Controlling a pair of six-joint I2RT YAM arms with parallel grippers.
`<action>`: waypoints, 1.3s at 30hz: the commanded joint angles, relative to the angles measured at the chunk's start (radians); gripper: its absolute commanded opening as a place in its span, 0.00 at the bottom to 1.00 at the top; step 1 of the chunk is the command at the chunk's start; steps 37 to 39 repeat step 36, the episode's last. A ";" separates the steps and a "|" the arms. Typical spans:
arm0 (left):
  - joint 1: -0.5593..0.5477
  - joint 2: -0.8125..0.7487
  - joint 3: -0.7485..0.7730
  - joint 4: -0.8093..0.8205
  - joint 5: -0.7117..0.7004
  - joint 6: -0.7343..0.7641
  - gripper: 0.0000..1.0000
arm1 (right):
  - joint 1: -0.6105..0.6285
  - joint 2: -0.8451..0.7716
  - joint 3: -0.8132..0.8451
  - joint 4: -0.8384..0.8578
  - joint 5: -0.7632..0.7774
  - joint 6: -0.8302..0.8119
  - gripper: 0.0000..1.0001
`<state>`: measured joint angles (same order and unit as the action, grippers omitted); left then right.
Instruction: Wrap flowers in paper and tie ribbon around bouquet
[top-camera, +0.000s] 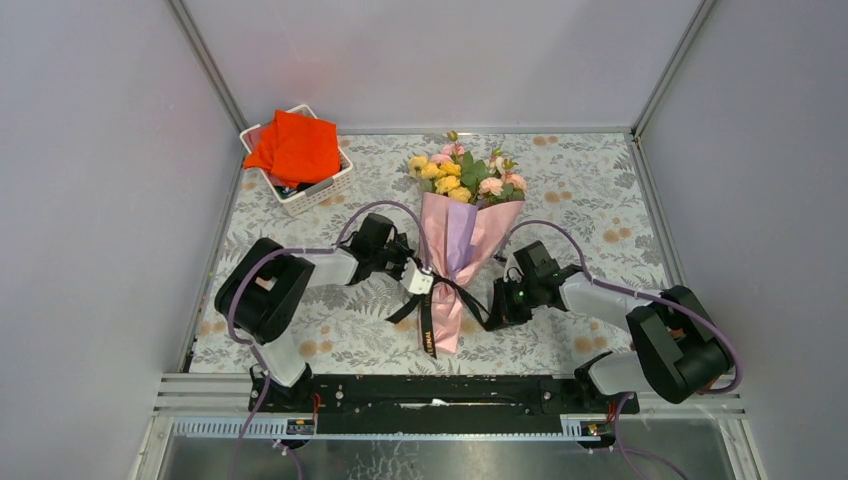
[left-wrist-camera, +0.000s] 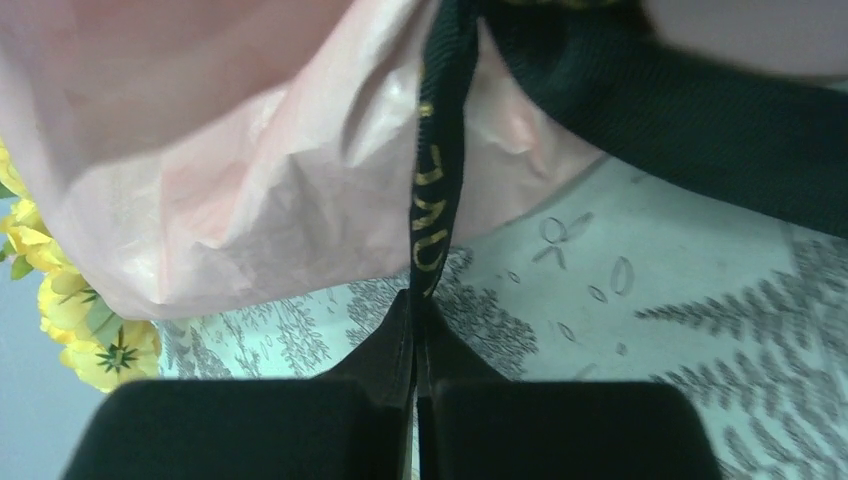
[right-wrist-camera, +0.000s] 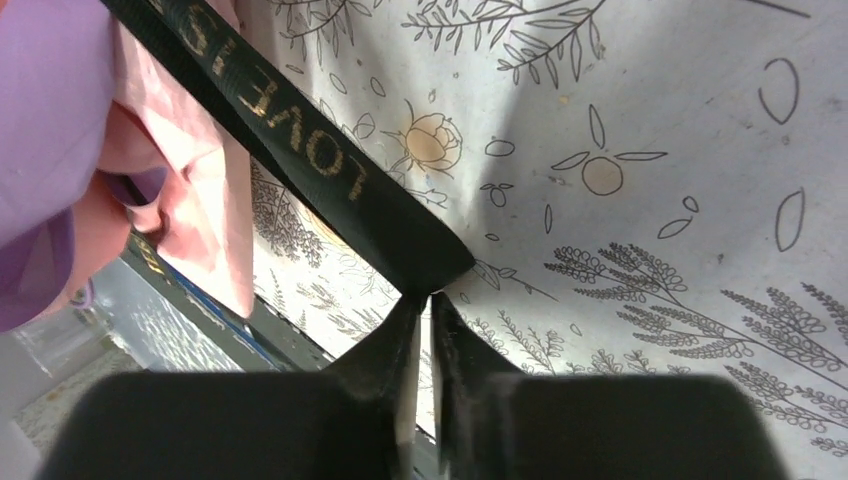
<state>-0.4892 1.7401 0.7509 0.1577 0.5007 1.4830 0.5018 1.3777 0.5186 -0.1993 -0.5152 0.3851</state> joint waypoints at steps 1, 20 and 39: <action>0.003 -0.091 -0.079 0.038 0.012 -0.031 0.00 | -0.002 -0.067 0.057 -0.086 -0.012 -0.062 0.33; 0.242 -0.950 -0.349 0.013 -0.349 -1.527 0.99 | -0.239 -0.507 0.212 -0.015 0.873 -0.099 0.96; 0.462 -1.214 -0.550 -0.018 -0.647 -1.808 0.99 | -0.240 -0.529 -0.088 0.257 1.247 0.070 0.99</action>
